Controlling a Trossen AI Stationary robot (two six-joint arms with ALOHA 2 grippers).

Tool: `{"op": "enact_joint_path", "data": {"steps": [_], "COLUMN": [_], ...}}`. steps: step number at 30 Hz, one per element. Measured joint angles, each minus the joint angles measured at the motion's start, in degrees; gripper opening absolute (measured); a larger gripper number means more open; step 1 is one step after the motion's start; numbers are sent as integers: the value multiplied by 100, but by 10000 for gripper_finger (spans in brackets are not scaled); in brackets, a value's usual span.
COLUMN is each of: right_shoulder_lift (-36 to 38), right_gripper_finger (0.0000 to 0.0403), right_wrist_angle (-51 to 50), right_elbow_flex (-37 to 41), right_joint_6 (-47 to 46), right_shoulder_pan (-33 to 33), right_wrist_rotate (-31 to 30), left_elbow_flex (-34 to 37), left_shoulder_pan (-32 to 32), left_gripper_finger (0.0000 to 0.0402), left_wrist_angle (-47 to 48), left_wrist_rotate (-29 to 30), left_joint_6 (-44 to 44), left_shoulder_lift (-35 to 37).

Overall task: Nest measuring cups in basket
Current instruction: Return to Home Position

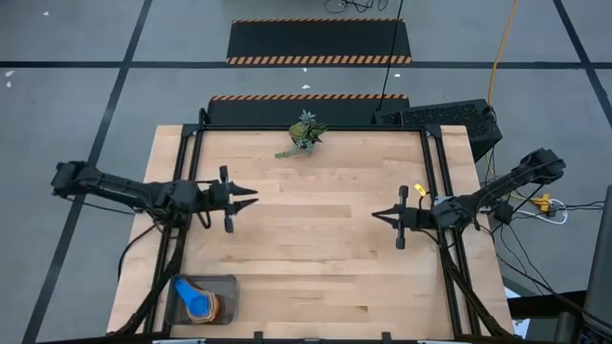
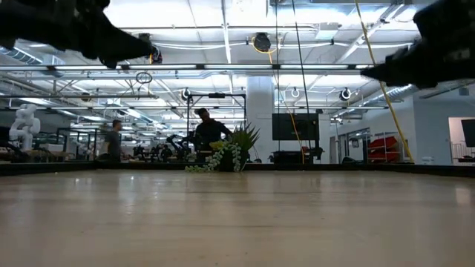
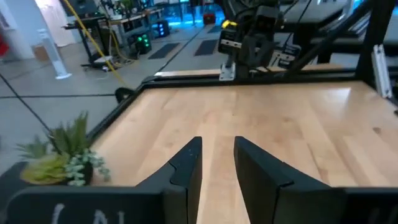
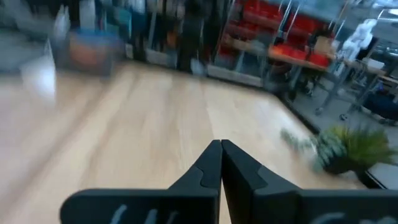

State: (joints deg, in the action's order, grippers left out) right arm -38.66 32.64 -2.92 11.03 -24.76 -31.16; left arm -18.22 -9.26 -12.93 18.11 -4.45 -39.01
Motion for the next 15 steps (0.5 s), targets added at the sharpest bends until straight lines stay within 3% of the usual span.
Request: {"op": "enact_joint_path", "data": {"steps": [3, 10, 15], "right_shoulder_lift": [143, 174, 195], "right_gripper_finger": [0, 0, 0], "right_wrist_angle": [-72, -137, -123], "right_elbow_flex": [171, 186, 192], "right_joint_6": [-233, -101, 83], "right_shoulder_pan": [74, 82, 82], "right_wrist_rotate": [143, 140, 136], "left_elbow_flex": [463, 1525, 1698], "left_shoulder_pan": [250, 271, 271], "left_gripper_finger": [97, 97, 97], "left_wrist_angle": [-677, -2357, -2427], "left_wrist_rotate": [-334, -356, -429], "left_joint_6": [285, 541, 429], "left_shoulder_lift": [-59, -19, 49]}}
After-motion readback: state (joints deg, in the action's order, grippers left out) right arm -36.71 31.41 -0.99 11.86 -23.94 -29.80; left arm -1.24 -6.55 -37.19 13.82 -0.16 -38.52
